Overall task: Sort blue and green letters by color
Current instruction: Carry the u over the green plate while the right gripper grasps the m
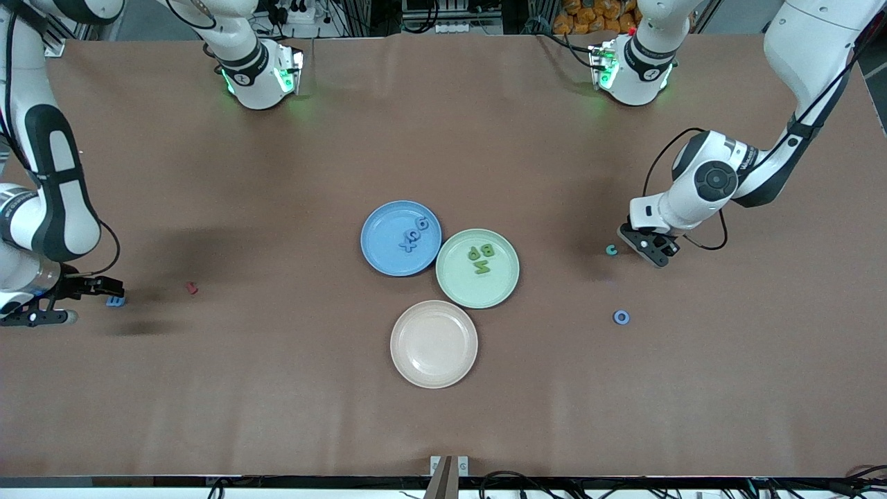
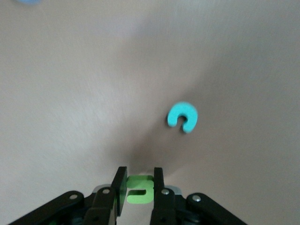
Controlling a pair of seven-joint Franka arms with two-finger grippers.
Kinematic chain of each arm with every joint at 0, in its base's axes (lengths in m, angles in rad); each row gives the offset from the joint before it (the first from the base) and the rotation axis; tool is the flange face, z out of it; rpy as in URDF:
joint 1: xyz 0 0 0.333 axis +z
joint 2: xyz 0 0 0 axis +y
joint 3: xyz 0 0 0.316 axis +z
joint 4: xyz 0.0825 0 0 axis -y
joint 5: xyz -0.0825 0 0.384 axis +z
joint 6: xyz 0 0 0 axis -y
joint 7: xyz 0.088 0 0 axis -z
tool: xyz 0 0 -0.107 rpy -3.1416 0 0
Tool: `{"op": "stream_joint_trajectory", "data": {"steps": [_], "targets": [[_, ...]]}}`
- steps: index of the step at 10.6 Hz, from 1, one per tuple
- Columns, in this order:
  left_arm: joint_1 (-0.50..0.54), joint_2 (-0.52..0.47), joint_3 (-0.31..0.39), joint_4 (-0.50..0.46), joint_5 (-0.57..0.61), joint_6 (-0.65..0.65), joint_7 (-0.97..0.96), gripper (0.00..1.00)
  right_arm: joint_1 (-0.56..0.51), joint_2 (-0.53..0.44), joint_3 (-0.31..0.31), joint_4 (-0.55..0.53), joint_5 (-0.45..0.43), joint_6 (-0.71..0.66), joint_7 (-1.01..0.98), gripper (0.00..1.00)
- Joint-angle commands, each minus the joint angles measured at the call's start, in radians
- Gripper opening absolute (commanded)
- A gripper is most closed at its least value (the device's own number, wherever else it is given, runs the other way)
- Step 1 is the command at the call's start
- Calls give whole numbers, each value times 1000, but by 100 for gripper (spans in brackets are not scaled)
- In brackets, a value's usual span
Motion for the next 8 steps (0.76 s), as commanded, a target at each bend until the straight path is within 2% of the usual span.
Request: {"op": "stream_joint_trajectory", "data": {"steps": [1, 3, 4, 6, 8], "targets": [[5, -75, -138, 64, 1, -62, -148, 0, -33, 79, 31, 76, -12, 4, -60, 100], [-17, -64, -222, 146, -22, -146, -317, 0, -45, 109, 31, 76, -5, 59, -95, 100], [-72, -40, -236, 216, -68, -212, -403, 0, -47, 128, 31, 76, 30, 76, -121, 100], [-231, 26, -232, 363, -137, -309, -604, 0, -53, 136, 30, 75, 121, 84, -198, 100], [-331, 123, -210, 443, -124, -311, -791, 0, -55, 129, 28, 65, 139, 96, -201, 100]]}}
